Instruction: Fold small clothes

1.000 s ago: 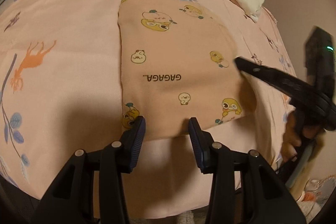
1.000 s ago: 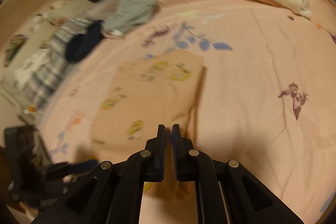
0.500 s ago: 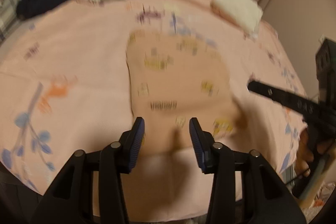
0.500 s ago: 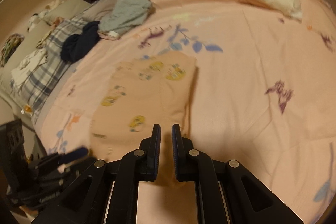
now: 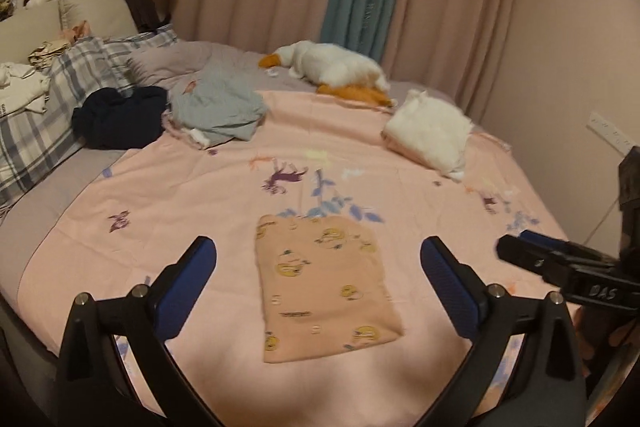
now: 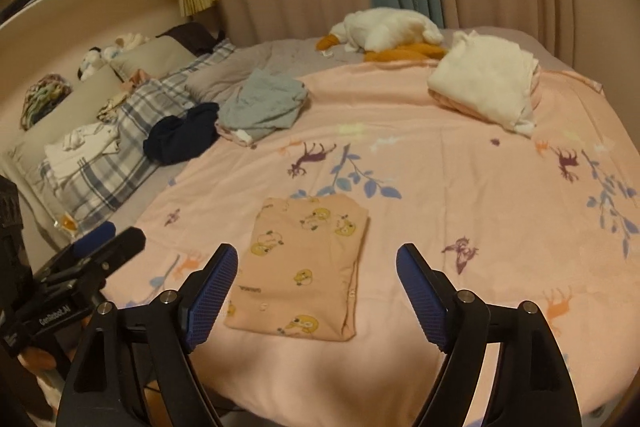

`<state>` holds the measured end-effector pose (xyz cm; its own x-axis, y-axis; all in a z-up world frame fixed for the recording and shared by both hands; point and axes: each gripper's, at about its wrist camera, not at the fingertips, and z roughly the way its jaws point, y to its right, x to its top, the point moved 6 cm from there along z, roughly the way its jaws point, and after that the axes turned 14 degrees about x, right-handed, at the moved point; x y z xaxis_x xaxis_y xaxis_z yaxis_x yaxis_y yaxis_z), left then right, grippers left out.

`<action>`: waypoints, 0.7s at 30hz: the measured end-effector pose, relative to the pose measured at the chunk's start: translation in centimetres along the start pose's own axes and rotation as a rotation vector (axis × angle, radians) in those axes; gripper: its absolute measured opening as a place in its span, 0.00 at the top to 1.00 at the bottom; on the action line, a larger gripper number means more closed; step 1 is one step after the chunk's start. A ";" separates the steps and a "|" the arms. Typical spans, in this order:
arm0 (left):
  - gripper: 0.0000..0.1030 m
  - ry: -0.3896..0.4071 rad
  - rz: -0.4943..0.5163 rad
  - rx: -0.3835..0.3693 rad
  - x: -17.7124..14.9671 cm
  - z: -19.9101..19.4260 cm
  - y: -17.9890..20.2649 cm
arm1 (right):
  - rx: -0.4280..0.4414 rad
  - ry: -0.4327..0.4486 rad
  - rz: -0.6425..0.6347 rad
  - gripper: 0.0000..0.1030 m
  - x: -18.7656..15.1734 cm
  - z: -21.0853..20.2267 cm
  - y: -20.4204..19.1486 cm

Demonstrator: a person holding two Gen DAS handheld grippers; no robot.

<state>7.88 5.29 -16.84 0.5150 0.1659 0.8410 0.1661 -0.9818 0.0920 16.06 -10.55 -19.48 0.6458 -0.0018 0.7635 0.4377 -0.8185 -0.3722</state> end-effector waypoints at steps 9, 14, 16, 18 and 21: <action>0.01 0.004 0.058 -0.006 0.2 -3.9 1.3 | -0.007 0.034 -0.027 0.03 -0.2 -2.7 -2.0; 0.00 0.045 0.005 0.011 0.9 -5.3 0.5 | -0.020 0.019 -0.011 0.02 -0.5 -3.1 -2.0; 0.00 0.036 0.003 0.007 0.9 -5.5 0.4 | -0.034 0.022 -0.010 0.02 -0.5 -3.3 -1.9; 0.00 0.022 0.009 0.002 0.8 -5.4 0.5 | -0.038 0.029 -0.006 0.02 -0.6 -3.5 -1.9; 0.00 0.019 0.003 -0.008 0.9 -5.4 0.8 | -0.035 0.026 0.001 0.01 -0.7 -3.4 -2.0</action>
<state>3.91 4.19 -13.09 0.4994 0.1616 0.8512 0.1580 -0.9830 0.0939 12.62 -10.92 -17.44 0.6297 -0.0166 0.7767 0.4146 -0.8383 -0.3540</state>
